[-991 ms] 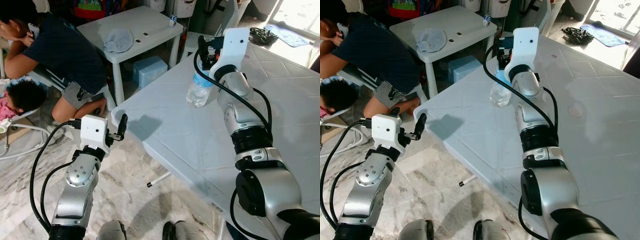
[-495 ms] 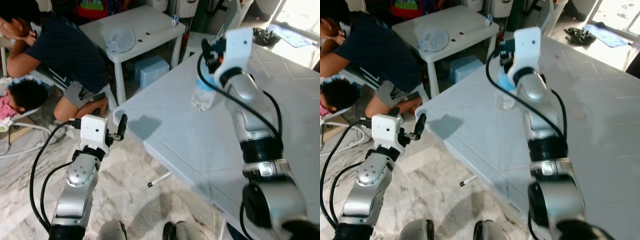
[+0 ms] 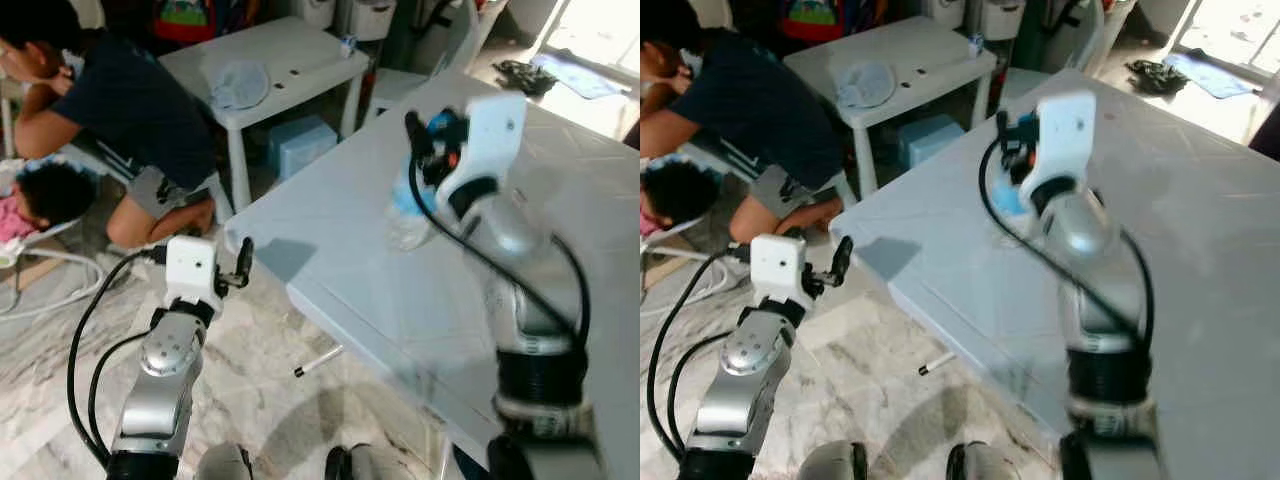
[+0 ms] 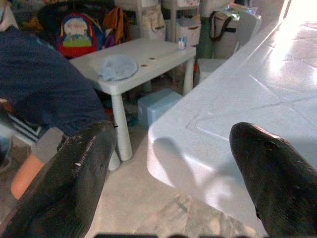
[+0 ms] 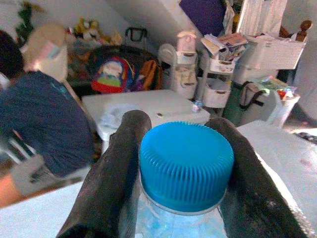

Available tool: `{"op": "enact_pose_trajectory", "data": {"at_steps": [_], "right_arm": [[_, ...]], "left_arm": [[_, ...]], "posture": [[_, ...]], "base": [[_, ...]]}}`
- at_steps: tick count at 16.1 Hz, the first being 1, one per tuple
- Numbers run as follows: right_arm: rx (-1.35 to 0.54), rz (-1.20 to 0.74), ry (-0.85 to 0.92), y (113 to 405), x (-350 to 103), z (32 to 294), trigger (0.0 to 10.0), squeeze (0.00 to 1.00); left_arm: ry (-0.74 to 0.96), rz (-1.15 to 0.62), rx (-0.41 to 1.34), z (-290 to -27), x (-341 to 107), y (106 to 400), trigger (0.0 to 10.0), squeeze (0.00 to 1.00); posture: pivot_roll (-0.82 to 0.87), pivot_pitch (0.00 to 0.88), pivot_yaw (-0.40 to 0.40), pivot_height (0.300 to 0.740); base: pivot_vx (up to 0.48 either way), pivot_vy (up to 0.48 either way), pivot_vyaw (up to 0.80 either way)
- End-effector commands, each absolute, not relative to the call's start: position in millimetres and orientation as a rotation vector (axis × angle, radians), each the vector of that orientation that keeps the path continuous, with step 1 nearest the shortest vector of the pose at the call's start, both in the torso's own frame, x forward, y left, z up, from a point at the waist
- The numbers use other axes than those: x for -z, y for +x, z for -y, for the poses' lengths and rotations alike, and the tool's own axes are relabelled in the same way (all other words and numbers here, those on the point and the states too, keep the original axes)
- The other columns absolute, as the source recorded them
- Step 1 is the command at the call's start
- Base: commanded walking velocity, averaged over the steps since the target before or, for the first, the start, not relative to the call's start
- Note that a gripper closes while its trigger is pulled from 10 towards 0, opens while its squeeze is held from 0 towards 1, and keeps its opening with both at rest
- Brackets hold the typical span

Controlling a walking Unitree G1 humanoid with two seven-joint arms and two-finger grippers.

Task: Restocking fridge

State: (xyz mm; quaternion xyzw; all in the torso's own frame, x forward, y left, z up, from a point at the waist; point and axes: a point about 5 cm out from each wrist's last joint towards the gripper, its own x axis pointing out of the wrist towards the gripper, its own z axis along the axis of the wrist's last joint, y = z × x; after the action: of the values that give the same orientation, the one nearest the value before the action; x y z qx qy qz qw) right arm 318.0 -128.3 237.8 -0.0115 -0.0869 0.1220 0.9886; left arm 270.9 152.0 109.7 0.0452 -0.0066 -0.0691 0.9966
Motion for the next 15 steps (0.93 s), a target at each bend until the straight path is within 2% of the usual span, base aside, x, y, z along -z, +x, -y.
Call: {"op": "enact_pose_trajectory", "data": {"at_steps": [1,2,3,7,8,11,13,15], "right_arm": [[-0.278,0.095,0.023,314,-224,123,5.8,0.00],[-0.285,0.088,0.046,310,-224,121,7.6,0.00],[-0.295,0.065,0.048,305,-223,122,10.0,0.00],[-0.356,-0.163,-0.023,281,-194,139,10.0,0.00],[-0.419,-0.273,-0.053,270,-181,142,10.0,0.00],[-0.587,-0.394,-0.122,250,-168,137,10.0,0.00],[-0.547,-0.333,-0.157,260,-172,137,10.0,0.00],[-0.502,-0.203,-0.118,272,-187,132,10.0,0.00]], "left_arm": [[0.088,-0.006,0.146,-149,-105,271,10.0,0.00],[0.088,-0.004,0.145,-148,-106,273,10.0,0.00],[0.089,-0.001,0.142,-148,-108,275,10.0,0.00],[0.100,-0.007,0.155,-148,-107,277,10.0,0.00],[0.102,-0.008,0.159,-147,-106,278,10.0,0.00],[0.104,-0.007,0.169,-145,-107,280,10.0,0.00],[0.105,-0.005,0.171,-145,-107,281,10.0,0.00],[0.105,0.000,0.162,-145,-107,281,10.0,0.00]], "posture": [[0.05,0.042,-0.066,0.740],[0.04,0.041,-0.067,0.740],[0.04,0.041,-0.067,0.740],[0.02,0.043,-0.062,0.740],[0.02,0.042,-0.059,0.740],[0.01,0.040,-0.056,0.740],[0.02,0.039,-0.057,0.740],[0.02,0.038,-0.057,0.740]], "base": [[0.000,0.000,0.00],[0.000,0.000,0.00],[0.000,0.000,0.00],[0.000,0.000,0.00],[0.000,0.000,0.00],[0.000,0.000,0.00],[0.000,0.000,0.00],[0.000,0.000,0.00]]}}
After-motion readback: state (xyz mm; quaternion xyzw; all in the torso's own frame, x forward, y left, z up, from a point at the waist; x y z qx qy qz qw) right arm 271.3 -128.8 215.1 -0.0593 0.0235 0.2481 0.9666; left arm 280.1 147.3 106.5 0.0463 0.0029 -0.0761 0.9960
